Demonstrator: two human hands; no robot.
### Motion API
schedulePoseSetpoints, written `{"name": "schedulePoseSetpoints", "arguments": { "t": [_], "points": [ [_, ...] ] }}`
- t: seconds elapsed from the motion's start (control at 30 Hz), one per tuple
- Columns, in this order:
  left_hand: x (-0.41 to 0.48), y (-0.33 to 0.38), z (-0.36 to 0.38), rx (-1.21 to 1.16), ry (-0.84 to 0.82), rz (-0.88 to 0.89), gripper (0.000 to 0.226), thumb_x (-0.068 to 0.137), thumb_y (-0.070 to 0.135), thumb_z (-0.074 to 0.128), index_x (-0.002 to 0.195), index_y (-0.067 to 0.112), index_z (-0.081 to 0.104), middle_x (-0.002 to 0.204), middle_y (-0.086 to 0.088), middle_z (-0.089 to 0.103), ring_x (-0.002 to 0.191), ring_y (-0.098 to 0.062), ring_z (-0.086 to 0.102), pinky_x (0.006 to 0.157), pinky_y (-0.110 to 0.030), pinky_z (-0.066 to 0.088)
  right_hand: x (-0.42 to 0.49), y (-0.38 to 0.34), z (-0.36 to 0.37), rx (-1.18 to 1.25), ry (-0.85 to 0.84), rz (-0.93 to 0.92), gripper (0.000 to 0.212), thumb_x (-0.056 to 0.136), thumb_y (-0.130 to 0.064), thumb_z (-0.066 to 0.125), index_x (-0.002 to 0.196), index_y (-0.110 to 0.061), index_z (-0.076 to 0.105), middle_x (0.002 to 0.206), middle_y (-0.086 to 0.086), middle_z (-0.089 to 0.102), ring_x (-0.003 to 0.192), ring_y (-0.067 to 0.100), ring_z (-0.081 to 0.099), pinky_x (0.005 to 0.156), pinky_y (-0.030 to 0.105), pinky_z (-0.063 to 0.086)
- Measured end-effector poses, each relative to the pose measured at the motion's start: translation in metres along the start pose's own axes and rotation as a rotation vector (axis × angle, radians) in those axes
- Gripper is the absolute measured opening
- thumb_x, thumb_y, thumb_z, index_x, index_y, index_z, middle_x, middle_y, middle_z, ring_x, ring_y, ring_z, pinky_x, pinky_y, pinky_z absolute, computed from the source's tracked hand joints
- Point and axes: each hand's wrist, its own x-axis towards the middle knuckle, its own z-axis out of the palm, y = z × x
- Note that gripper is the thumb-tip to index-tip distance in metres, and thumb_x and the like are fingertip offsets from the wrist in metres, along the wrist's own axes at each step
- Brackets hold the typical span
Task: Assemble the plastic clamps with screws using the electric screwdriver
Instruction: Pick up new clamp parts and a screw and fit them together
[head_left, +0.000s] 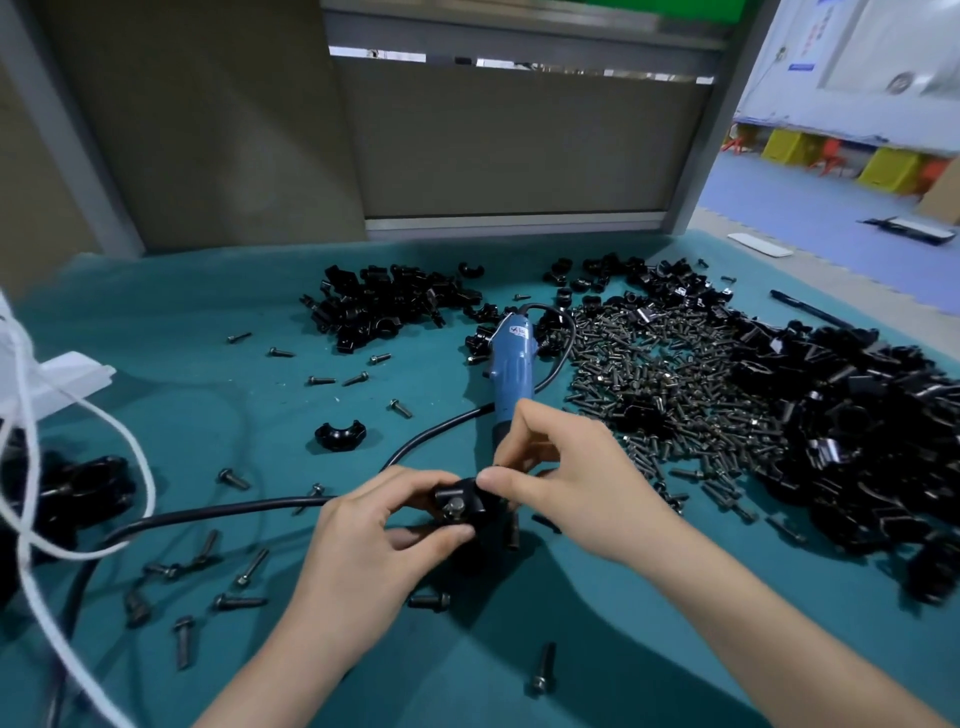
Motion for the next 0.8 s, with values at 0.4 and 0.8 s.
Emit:
{"name": "schedulePoseSetpoints", "arguments": {
  "t": [0.4, 0.8],
  "points": [
    [0.0012, 0.0013, -0.0013, -0.035, 0.005, -0.014, 0.037, 0.07, 0.001, 0.082, 0.089, 0.03, 0.073, 0.086, 0.013, 0.068, 0.081, -0.003, 0.065, 0.064, -0.015, 0.054, 0.0008, 0.0016, -0.0046, -0.096, -0.076, -0.134, 0.015, 0.081, -0.001, 0.075, 0.087, -0.015, 0.073, 0.088, -0.004, 0.074, 0.083, 0.011, 0.069, 0.08, 0.024, 0.054],
    [0.002, 0.0048, 0.0005, -0.051, -0.027, -0.015, 0.036, 0.07, 0.0, 0.082, 0.09, 0.029, 0.073, 0.085, 0.014, 0.067, 0.083, -0.004, 0.065, 0.066, -0.014, 0.053, -0.0052, -0.0015, -0.0038, 0.185, -0.098, 0.153, 0.018, 0.085, 0.001, 0.068, 0.083, -0.016, 0.072, 0.075, 0.004, 0.072, 0.067, 0.016, 0.07, 0.061, 0.025, 0.058]
  ]
}}
